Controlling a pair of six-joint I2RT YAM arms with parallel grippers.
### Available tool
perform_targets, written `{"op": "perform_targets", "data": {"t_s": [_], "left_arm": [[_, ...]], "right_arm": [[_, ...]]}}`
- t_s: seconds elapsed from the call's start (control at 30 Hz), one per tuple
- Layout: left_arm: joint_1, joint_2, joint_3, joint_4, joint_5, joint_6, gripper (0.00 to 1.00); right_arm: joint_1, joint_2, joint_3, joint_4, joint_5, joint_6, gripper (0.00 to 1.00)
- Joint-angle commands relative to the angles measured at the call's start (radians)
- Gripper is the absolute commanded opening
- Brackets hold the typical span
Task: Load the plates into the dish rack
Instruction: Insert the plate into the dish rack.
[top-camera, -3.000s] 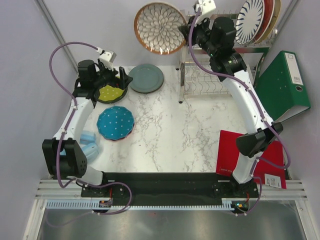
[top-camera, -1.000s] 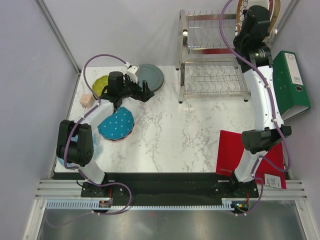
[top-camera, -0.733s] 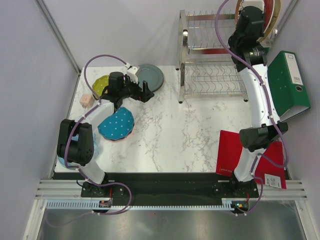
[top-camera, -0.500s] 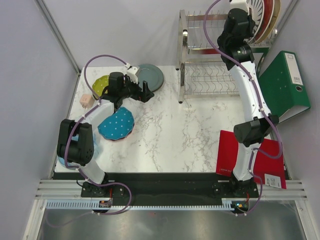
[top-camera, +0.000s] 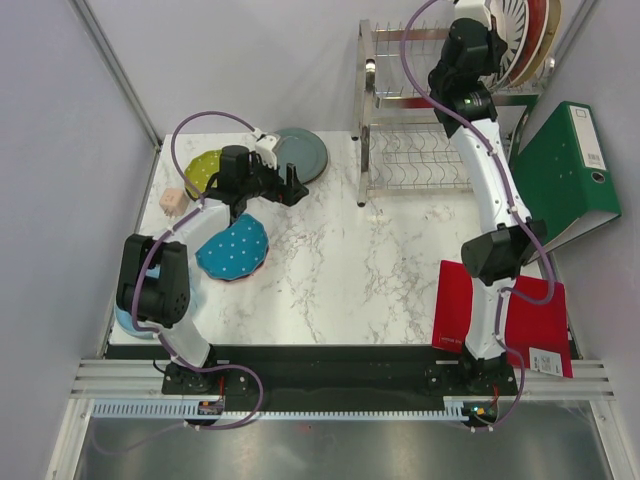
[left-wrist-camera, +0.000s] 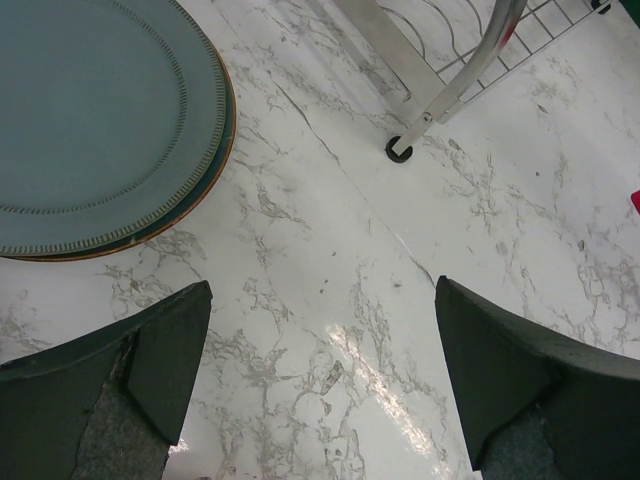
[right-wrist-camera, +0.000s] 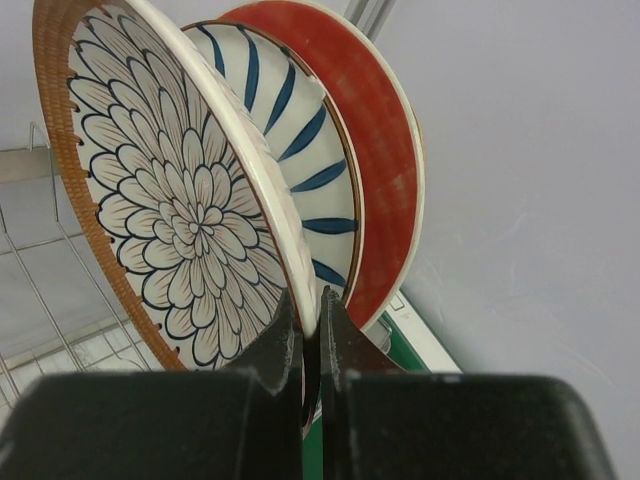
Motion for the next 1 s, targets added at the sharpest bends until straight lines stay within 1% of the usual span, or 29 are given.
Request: {"op": "perform_targets", "data": {"t_s": [0.0, 0.03, 0.1, 0.13, 0.17, 0.37, 0.47, 0.5, 0.57, 0.63, 0.73, 0.77, 0.8, 0.83, 0.87, 0.9, 0.93, 0.97], "left_arm": [[-0.004, 0.008, 0.015, 0.043, -0.008, -0.022, 1.0], [-0.004, 0.005, 0.015, 0.043, -0.008, -0.022, 1.0], [-0.002, -0.001, 0.009, 0.041, -0.01, -0.019, 1.0], [-0.004, -0.006, 0.006, 0.041, -0.013, -0.015, 1.0], [-0.004, -0.009, 0.001, 0.041, -0.016, -0.015, 1.0], [-0.004, -0.03, -0.01, 0.041, -0.042, -0.015, 1.0], [-0.004, -0.041, -0.001, 0.037, -0.08, 0.022, 1.0], [-0.004, -0.046, 0.006, 0.032, -0.09, 0.057, 1.0], [-0.004, -0.046, 0.028, 0.003, -0.141, 0.085, 1.0], [-0.004, -0.038, 0.05, -0.028, -0.171, 0.119, 1.0], [-0.002, 0.005, 0.129, -0.089, -0.202, 0.148, 1.0], [-0.002, 0.022, 0.156, -0.168, -0.217, 0.145, 1.0], [-0.002, 0.039, 0.188, -0.202, -0.22, 0.154, 1.0], [-0.002, 0.08, 0.249, -0.241, -0.22, 0.171, 1.0], [0.001, 0.092, 0.271, -0.28, -0.226, 0.186, 1.0], [0.005, 0.102, 0.288, -0.331, -0.238, 0.205, 1.0], [0.008, 0.094, 0.295, -0.35, -0.248, 0.208, 1.0], [0.03, 0.079, 0.289, -0.36, -0.243, 0.205, 1.0]], "right_arm": [[-0.003, 0.039, 0.063, 0.12, -0.002, 0.034, 0.05], [-0.003, 0.056, 0.067, 0.122, -0.005, 0.033, 0.18], [-0.003, 0.062, 0.067, 0.128, -0.029, 0.031, 0.27], [-0.005, 0.058, 0.064, 0.133, -0.037, 0.03, 0.36], [-0.003, 0.055, 0.063, 0.139, -0.043, 0.027, 0.39], [0.023, -0.031, 0.015, 0.211, -0.072, -0.022, 0.45], [0.05, -0.112, -0.045, 0.225, -0.069, -0.061, 0.49], [0.06, -0.157, -0.078, 0.223, -0.066, -0.064, 0.5], [0.087, -0.209, -0.118, 0.202, -0.069, -0.05, 0.54], [0.106, -0.292, -0.195, 0.194, -0.069, -0.036, 0.58], [0.159, -0.386, -0.305, 0.157, -0.04, -0.019, 0.61], [0.17, -0.41, -0.339, 0.145, -0.033, -0.007, 0.62], [0.181, -0.46, -0.414, 0.137, -0.046, 0.001, 0.62], [0.193, -0.49, -0.452, 0.119, -0.071, 0.013, 0.62], [0.21, -0.516, -0.486, 0.032, -0.109, 0.066, 0.62], [0.215, -0.565, -0.532, -0.026, -0.238, 0.102, 0.62], [0.216, -0.588, -0.549, -0.091, -0.323, 0.157, 0.67], [0.216, -0.61, -0.565, -0.196, -0.443, 0.195, 0.72]]}}
